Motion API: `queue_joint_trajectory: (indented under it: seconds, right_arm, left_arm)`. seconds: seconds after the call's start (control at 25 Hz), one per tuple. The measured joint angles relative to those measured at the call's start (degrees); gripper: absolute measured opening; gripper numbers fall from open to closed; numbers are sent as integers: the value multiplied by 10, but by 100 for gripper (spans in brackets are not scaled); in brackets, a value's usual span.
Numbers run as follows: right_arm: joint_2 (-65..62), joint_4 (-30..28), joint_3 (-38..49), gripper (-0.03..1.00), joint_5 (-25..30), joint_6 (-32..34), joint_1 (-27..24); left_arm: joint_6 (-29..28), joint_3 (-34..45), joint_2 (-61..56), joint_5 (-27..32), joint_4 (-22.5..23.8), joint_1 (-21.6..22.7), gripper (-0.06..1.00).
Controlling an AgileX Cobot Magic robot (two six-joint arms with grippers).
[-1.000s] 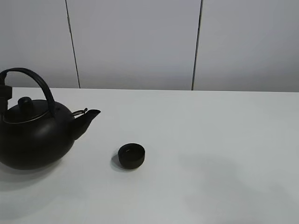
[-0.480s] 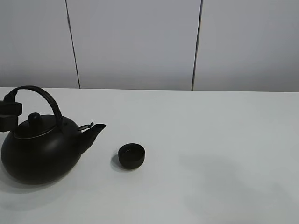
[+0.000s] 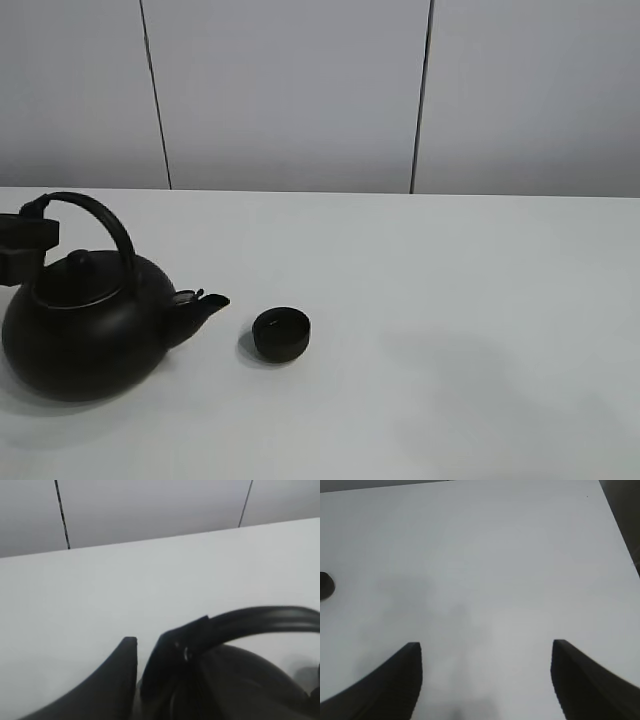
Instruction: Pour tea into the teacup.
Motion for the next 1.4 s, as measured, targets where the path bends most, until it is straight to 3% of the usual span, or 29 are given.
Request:
queue_joint_trajectory:
  seconds: [0.2, 0.52, 0.96, 1.12, 1.28, 1.4]
  right_arm:
    - [0, 0, 0, 50, 0, 0, 0]
    - [0, 0, 0, 50, -1, 0, 0]
    - [0, 0, 0, 50, -1, 0, 0]
    - [0, 0, 0, 50, -1, 0, 0]
    - [0, 0, 0, 50, -1, 0, 0]
    - [0, 0, 0, 50, 0, 0, 0]
  left_arm:
    - [-13, -3, -1, -16, 1, 0, 27]
    - [-25, 33, -5, -36, -10, 0, 28]
    - [-15, 76, -15, -39, -64, 0, 28]
    - [-11, 86, -16, -42, -107, 1, 28]
    - [24, 88, -16, -42, -154, 28, 28]
    - [27, 74, -17, -42, -155, 57, 28]
